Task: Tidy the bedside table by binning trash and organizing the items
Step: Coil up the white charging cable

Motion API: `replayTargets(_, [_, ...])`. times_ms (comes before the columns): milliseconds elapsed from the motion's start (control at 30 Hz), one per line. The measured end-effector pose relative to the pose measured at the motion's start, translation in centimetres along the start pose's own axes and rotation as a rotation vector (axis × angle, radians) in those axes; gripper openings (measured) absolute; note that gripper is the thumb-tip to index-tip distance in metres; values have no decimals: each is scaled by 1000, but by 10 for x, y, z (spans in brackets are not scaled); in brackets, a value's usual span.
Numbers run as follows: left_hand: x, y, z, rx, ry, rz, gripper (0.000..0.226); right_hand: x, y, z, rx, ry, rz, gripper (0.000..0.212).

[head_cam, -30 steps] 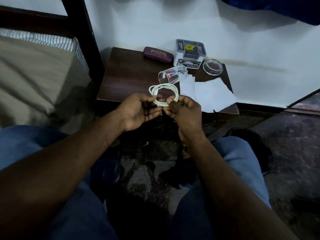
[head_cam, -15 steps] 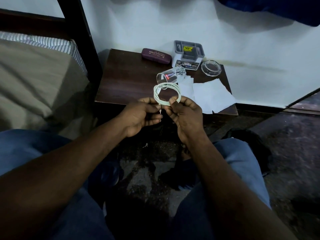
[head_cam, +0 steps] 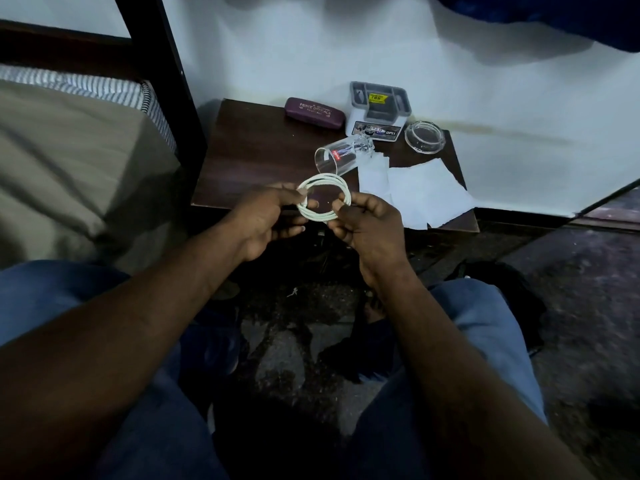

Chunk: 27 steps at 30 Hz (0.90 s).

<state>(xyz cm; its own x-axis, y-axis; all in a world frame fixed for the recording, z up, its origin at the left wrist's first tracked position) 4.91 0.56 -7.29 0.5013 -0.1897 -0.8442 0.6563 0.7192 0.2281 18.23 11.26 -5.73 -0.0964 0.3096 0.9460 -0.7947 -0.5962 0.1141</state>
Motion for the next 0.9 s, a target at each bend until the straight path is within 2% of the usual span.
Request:
replayTargets(167, [-5, -2, 0, 49, 48, 102, 11, 4, -3, -6, -63, -26, -52, 16])
replayTargets(433, [0, -8, -8, 9, 67, 132, 13, -13, 9, -13, 5, 49, 69, 8])
replayTargets(567, [-2, -4, -14, 58, 68, 183, 10, -11, 7, -19, -51, -23, 39, 9])
replayTargets(667, [-3, -3, -19, 94, 75, 229, 19, -8, 7, -24, -84, -72, 17, 19])
replayTargets(733, [-2, -5, -22, 69, 78, 237, 21, -6, 9, -28, -80, -83, 7, 22])
replayTargets(900, [-3, -6, -34, -9, 86, 314, 8, 1, 18, -45, -56, -109, 21, 22])
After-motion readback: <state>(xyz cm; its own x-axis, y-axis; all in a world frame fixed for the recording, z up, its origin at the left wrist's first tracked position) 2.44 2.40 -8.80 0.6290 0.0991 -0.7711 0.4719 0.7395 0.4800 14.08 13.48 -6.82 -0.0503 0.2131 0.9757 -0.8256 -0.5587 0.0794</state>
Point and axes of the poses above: each hand's wrist, its own z-axis away from the middle knuckle, its own y-axis out of the palm, x = y × z, the point moved 4 cm from there along -z, towards the middle knuckle, and after that the axes turned 1 degree about x, right-handed, at the moved point
